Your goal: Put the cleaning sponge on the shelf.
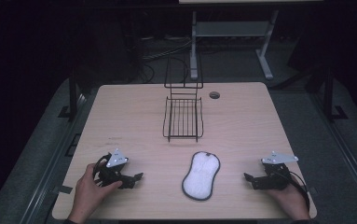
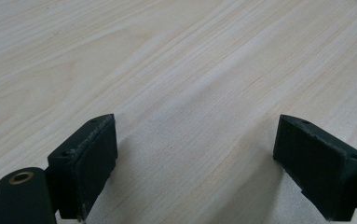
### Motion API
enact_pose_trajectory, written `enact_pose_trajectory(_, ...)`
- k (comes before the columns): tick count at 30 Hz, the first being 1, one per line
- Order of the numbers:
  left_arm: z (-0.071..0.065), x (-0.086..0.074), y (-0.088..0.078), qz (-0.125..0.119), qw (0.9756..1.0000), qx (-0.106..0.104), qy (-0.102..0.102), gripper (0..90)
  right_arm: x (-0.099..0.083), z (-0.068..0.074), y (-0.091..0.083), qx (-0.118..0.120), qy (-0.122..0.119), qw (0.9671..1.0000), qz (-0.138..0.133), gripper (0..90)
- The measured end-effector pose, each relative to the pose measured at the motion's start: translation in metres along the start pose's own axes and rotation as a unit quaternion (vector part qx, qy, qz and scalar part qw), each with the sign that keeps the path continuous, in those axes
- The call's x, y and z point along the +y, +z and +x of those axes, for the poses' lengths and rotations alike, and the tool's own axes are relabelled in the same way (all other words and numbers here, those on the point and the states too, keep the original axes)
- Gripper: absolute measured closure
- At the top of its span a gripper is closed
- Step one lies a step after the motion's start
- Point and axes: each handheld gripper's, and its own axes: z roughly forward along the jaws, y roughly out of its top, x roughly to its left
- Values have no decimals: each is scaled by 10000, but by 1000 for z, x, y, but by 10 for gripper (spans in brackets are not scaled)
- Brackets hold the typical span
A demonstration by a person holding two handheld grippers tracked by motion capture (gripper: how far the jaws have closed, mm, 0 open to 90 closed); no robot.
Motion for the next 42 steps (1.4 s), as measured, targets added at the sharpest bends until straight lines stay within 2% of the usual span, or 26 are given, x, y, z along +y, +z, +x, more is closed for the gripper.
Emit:
enact_pose_trajectory(6,0,0,0,-1,10000,-2,1,127,0,-1,-3,-8,13,10000,-3,167)
enact_pose_trajectory(9,0,0,0,-1,10000,-1,1,127,4,0,-7,60,64,10000,46,329)
enact_pose_trajectory(16,0,0,0,0,10000,-2,2,127,17,9,-10,396,108,9991,84,723)
enact_pose_trajectory(19,0,0,0,2,10000,0,4,127,23,14,-11,502,121,9986,108,845)
enact_pose_trajectory(21,0,0,0,3,10000,0,4,127,27,15,-10,582,142,9981,104,893)
enact_pose_trajectory(34,0,0,0,2,10000,0,2,127,52,31,-1,818,-25,9966,-25,894)
enact_pose_trajectory(42,0,0,0,5,10000,0,5,127,64,43,16,1003,-168,9948,11,894)
